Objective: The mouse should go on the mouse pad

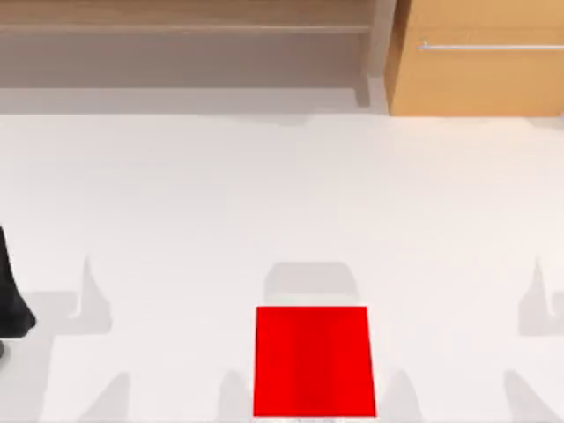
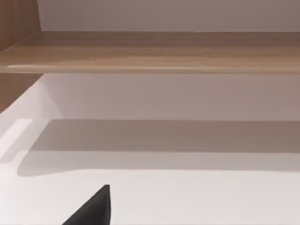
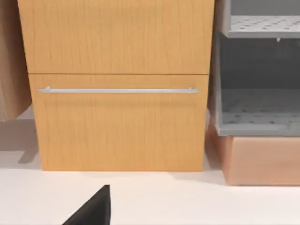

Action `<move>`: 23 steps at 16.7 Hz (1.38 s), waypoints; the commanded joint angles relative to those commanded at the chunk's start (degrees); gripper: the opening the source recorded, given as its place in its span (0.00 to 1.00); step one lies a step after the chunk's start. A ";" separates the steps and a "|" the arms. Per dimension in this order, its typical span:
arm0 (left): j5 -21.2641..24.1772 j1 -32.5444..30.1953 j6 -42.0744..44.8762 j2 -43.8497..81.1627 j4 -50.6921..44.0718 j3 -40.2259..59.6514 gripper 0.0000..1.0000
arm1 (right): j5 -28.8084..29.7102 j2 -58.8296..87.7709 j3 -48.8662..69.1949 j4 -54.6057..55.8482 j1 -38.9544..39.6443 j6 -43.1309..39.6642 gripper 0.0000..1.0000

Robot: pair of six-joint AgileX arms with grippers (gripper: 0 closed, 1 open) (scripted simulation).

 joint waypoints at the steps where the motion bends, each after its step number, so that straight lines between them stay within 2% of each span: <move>1: 0.00 0.00 0.00 0.00 0.00 0.00 1.00 | 0.00 0.00 0.00 0.00 0.00 0.00 1.00; 4: -0.01 0.37 1.89 1.88 -1.76 1.52 1.00 | 0.00 0.00 0.00 0.00 0.00 0.00 1.00; 7: 0.05 1.58 9.16 9.17 -7.86 6.89 1.00 | 0.00 0.00 0.00 0.00 0.00 0.00 1.00; 18: 0.00 9.34 55.16 61.21 -44.63 38.60 1.00 | 0.00 0.00 0.00 0.00 0.00 0.00 1.00; 23: -0.10 12.15 70.91 77.97 -56.99 50.21 1.00 | 0.00 0.00 0.00 0.00 0.00 0.00 1.00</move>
